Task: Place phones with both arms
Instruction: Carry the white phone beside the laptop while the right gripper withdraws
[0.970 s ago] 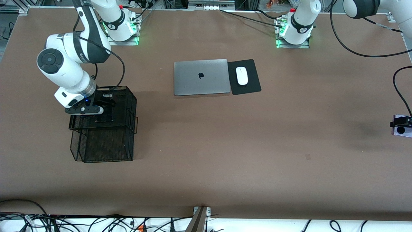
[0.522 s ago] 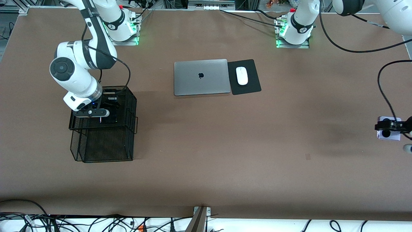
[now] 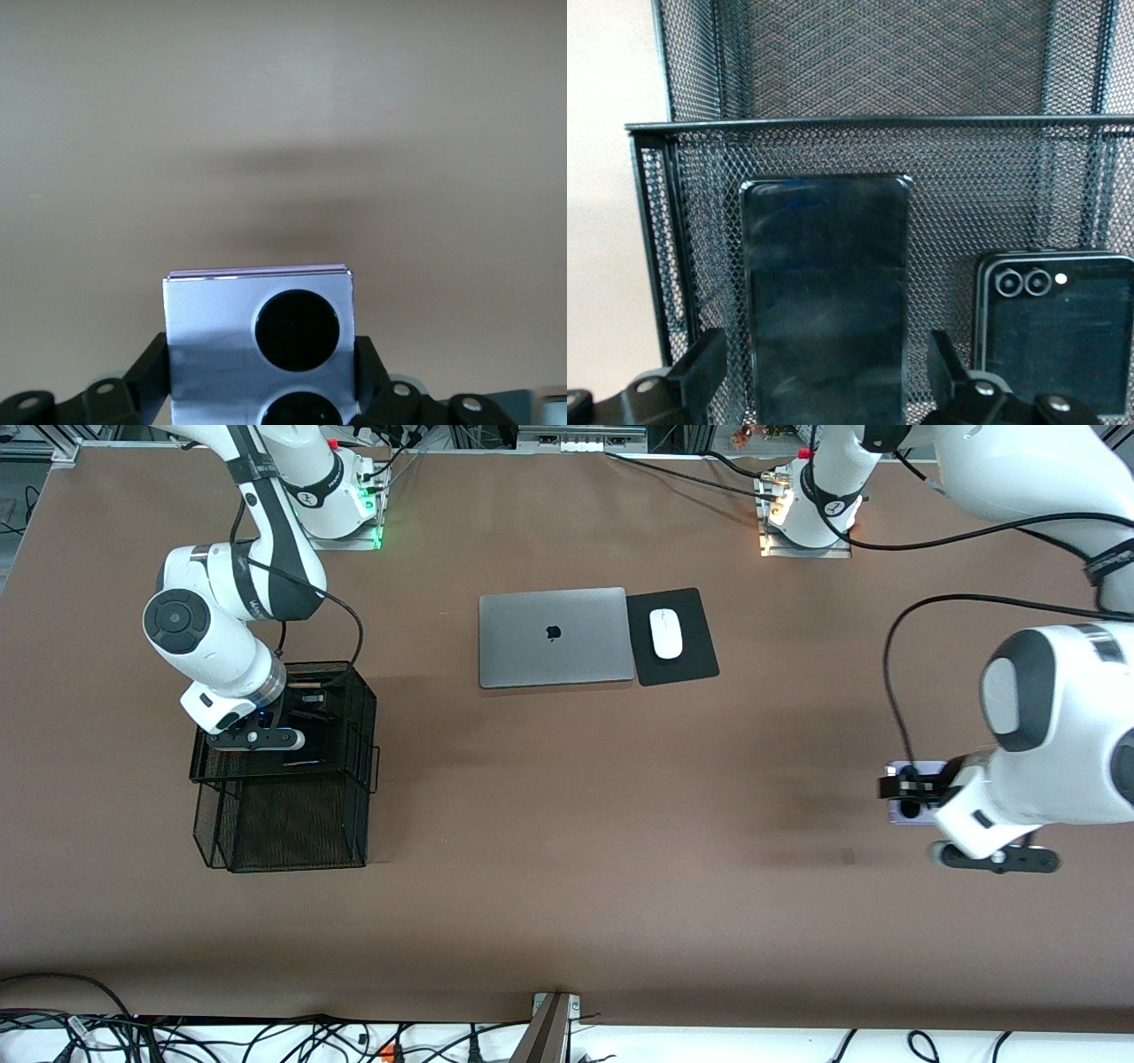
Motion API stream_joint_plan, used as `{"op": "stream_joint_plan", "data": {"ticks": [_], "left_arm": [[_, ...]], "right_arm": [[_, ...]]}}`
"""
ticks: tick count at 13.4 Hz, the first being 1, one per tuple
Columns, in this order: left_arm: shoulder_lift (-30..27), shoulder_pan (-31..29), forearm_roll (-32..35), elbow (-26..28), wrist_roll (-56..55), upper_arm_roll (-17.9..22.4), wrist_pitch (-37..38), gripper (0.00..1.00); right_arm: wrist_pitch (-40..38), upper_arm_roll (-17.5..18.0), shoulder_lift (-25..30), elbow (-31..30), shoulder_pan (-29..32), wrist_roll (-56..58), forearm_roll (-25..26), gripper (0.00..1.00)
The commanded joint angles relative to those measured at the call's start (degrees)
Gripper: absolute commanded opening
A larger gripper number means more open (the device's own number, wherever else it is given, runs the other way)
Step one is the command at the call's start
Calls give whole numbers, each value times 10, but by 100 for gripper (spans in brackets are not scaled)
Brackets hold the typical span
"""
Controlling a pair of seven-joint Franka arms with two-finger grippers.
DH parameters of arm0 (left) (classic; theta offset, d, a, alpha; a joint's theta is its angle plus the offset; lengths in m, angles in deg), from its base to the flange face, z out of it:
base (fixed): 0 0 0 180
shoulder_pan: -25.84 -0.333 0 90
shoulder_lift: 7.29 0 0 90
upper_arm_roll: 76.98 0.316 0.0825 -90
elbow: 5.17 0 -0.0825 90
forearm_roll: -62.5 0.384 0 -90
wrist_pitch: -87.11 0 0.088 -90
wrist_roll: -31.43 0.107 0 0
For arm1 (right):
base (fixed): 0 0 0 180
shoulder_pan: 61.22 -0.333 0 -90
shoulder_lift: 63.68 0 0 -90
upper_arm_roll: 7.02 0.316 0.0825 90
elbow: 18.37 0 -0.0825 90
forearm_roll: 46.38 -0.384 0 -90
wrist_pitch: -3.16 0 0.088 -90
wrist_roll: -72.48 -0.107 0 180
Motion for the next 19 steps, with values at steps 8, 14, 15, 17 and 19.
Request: {"op": "stream_joint_plan", "data": {"ticks": [8,14,15,17,19], "left_arm": [[53,61,-44,4,-206,-146,-145,40],[112,137,-61,16,-278,-147,-293,38],[123,145,-71,17,-283,-147,-315,38],[147,164,-86,17,-283,-147,-348,38],[173,188,-88,18,-283,-147,-391,38]], "right_arm": [[-189,-17,33,128,-2,12,-12,100],[-322,-24,35,256,-1,2,-11,100],[-325,-23,35,263,-1,2,-11,100],[-330,-23,33,277,-1,-21,-10,100],[-334,-22,34,280,-1,-26,-10,100]]}}
